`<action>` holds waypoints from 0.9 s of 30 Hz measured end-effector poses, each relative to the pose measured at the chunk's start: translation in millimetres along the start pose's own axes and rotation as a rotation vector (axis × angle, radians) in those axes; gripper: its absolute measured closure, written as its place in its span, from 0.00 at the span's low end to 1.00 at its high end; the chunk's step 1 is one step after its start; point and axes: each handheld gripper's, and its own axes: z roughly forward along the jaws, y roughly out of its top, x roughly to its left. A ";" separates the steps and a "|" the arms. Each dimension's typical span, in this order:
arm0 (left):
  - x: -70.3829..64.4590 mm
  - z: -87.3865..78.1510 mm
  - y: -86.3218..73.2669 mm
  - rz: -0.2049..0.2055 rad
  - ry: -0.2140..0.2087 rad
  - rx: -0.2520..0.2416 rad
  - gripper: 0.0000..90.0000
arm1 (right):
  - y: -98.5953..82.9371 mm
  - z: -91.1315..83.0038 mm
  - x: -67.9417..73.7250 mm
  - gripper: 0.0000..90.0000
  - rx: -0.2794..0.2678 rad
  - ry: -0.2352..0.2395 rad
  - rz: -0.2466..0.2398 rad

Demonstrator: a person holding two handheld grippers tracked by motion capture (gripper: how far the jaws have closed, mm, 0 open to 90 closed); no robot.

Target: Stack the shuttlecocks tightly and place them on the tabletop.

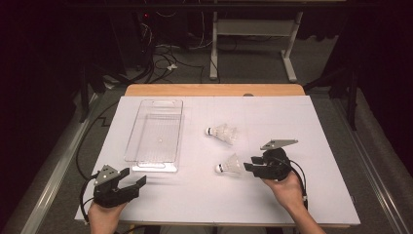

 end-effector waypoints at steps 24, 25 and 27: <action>0.0 -0.9 -0.6 -0.004 -0.002 -0.004 0.33 | -3.5 6.5 18.0 0.65 0.011 0.047 -0.048; -0.1 -1.1 -0.6 -0.003 -0.002 -0.003 0.33 | -2.9 7.8 19.5 0.65 0.015 0.051 -0.048; -0.1 -1.3 -0.7 -0.003 -0.003 -0.004 0.33 | -2.2 9.8 21.6 0.65 0.019 0.057 -0.055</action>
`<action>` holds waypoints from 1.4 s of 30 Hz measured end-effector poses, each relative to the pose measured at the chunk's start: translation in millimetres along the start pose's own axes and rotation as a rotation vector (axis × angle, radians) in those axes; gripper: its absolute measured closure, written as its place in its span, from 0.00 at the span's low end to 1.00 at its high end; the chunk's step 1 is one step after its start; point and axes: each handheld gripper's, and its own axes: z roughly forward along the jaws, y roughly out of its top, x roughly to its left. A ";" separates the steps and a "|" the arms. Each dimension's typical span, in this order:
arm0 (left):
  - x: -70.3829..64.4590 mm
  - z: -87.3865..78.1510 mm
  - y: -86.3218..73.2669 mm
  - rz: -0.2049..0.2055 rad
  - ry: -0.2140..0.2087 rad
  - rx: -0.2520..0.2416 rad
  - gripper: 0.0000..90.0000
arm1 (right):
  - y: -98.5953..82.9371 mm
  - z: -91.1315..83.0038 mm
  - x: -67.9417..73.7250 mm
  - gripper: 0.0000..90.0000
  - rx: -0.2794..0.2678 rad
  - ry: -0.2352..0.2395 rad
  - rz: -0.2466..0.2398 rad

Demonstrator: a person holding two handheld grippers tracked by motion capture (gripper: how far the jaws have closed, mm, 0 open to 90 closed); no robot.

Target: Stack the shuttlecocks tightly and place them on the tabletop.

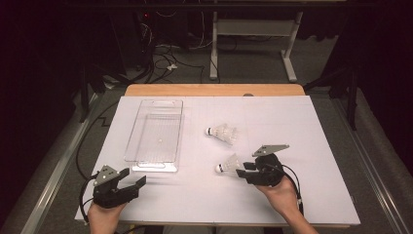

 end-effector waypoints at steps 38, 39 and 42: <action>-0.6 0.9 1.0 0.008 -0.002 -0.003 0.33 | 5.4 19.8 -0.4 0.96 0.039 0.062 -0.015; -0.6 1.0 1.0 0.007 -0.003 -0.002 0.33 | 5.4 19.8 -0.4 0.97 0.038 0.064 -0.015; -0.3 0.8 0.9 0.005 -0.003 -0.004 0.33 | 5.4 19.8 -0.2 0.99 0.037 0.071 -0.018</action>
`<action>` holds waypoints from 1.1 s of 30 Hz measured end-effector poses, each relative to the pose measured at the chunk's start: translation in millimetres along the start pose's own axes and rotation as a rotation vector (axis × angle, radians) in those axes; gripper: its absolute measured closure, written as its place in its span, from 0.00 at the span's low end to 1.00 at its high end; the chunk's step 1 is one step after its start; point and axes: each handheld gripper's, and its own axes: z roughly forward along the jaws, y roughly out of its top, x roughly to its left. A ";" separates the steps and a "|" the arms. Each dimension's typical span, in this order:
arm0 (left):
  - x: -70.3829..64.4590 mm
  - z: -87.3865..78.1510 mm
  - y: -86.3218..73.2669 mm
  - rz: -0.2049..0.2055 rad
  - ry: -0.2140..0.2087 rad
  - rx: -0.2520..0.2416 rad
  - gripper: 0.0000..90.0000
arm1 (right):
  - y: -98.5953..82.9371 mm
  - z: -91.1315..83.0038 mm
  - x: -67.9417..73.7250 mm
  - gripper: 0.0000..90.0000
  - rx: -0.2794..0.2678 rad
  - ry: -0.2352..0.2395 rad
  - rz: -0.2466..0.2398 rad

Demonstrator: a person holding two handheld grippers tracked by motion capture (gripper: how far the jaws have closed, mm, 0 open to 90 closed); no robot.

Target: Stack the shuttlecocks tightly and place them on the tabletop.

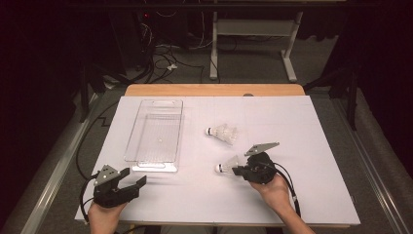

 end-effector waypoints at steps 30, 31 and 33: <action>1.0 -0.7 0.0 0.000 -0.007 0.000 0.33 | 0.2 -10.6 2.6 1.00 -0.035 0.012 0.007; 0.8 -0.7 0.1 0.002 -0.007 0.001 0.33 | 0.1 -10.9 2.3 1.00 -0.038 0.011 0.006; 0.6 -0.6 0.2 0.003 -0.007 0.000 0.33 | -0.1 -11.9 1.9 1.00 -0.040 0.010 0.008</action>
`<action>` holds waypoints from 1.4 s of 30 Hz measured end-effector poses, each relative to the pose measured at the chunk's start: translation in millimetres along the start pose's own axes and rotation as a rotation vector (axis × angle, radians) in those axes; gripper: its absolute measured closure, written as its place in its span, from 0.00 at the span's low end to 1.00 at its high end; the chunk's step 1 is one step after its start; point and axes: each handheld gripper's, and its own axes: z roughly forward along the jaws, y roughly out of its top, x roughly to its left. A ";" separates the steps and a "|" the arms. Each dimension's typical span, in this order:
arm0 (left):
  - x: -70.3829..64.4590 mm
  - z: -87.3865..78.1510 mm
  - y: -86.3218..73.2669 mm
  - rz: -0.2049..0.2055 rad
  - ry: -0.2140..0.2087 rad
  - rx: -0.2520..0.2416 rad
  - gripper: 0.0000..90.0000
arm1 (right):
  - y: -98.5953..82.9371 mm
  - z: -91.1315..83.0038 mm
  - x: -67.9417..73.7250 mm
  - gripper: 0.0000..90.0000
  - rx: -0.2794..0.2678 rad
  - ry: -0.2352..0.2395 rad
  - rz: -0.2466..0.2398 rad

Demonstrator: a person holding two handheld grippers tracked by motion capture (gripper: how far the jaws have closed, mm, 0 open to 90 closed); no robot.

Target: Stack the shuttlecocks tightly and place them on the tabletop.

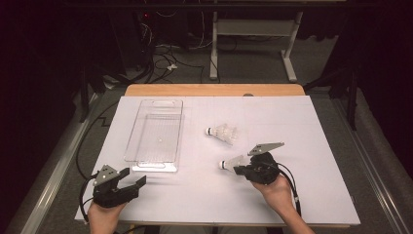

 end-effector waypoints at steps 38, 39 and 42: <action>-0.4 1.0 0.2 -0.001 0.001 0.003 0.33 | -2.8 -23.8 -16.5 1.00 -0.059 -0.046 0.040; -0.4 1.1 0.2 -0.001 0.002 0.003 0.33 | -2.8 -24.1 -16.8 1.00 -0.060 -0.047 0.041; -0.3 1.2 0.2 -0.001 0.000 0.003 0.33 | -2.9 -24.6 -17.8 1.00 -0.061 -0.049 0.042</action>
